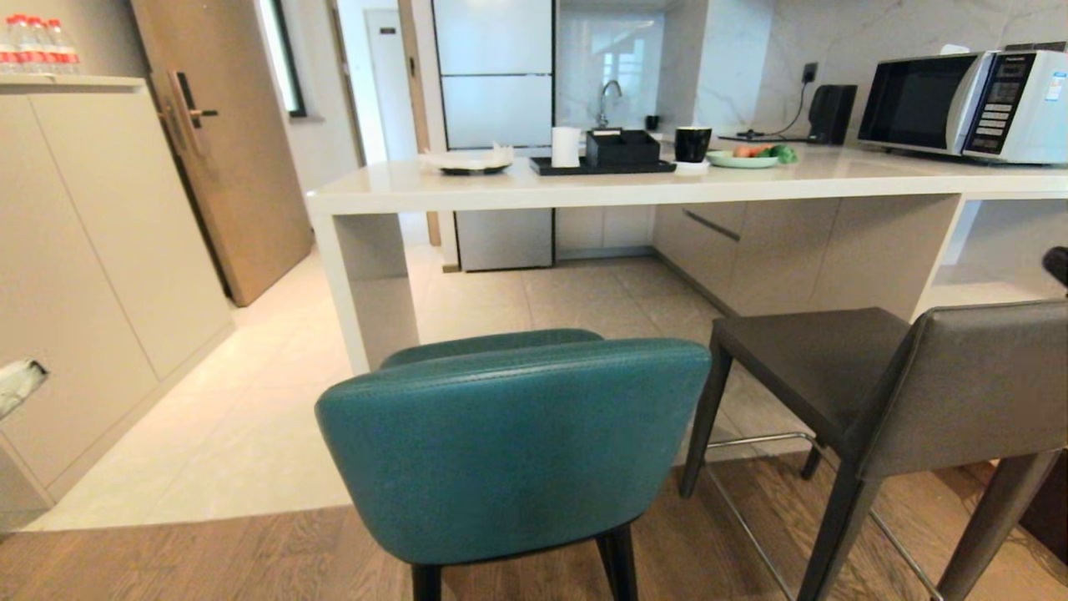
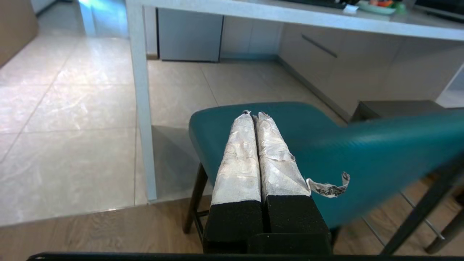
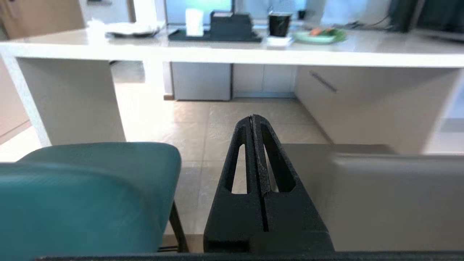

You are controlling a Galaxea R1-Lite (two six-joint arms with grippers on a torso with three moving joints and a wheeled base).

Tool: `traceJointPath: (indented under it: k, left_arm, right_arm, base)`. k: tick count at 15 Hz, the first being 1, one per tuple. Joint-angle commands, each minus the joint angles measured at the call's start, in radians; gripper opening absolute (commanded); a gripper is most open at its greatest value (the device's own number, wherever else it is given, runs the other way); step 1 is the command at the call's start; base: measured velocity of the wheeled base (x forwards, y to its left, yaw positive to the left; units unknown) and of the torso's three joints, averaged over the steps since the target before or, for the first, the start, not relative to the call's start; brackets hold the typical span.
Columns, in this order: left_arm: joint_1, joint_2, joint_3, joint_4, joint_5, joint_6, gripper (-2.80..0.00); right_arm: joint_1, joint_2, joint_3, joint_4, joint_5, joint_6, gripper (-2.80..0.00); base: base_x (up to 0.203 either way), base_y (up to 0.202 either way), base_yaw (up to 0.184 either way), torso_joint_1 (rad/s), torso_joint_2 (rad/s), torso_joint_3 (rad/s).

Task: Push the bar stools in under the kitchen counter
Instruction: Push the gray chair back under the dining table

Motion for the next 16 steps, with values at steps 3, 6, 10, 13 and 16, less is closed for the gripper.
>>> traceJointPath:
  k: [3,6,10,13,16]
  left_arm:
    - [0.004,-0.260,-0.064,0.159,0.002,0.047,-2.80]
    - [0.032,-0.352,-0.085,0.214,0.050,0.078,-2.80]
    - [0.026,-0.506,-0.032,0.277,0.048,0.086,-2.80]
    - [0.031,-0.669,0.035,0.433,0.044,0.120,-2.80]
    - [0.033,-0.694,0.127,0.498,0.048,0.144,-2.80]
  right_arm:
    - [-0.062,-0.364,-0.075,0.383,-0.008,-0.004,-2.80]
    - [-0.146,-0.511,-0.140,0.587,-0.008,-0.006,-2.80]
    - [-0.177,-0.730,-0.161,0.781,0.018,-0.016,-2.80]
    - [-0.182,-0.913,-0.124,1.002,0.053,-0.019,-2.80]
    - [-0.183,-0.935,0.002,1.021,0.092,-0.011,-2.80]
  base:
    - [0.000,0.000,0.000,0.000,0.00,0.000]
    - [0.000,0.000,0.000,0.000,0.00,0.000]
    - [0.000,0.000,0.000,0.000,0.00,0.000]
    - [0.000,0.000,0.000,0.000,0.00,0.000]
    - [0.000,0.000,0.000,0.000,0.00,0.000]
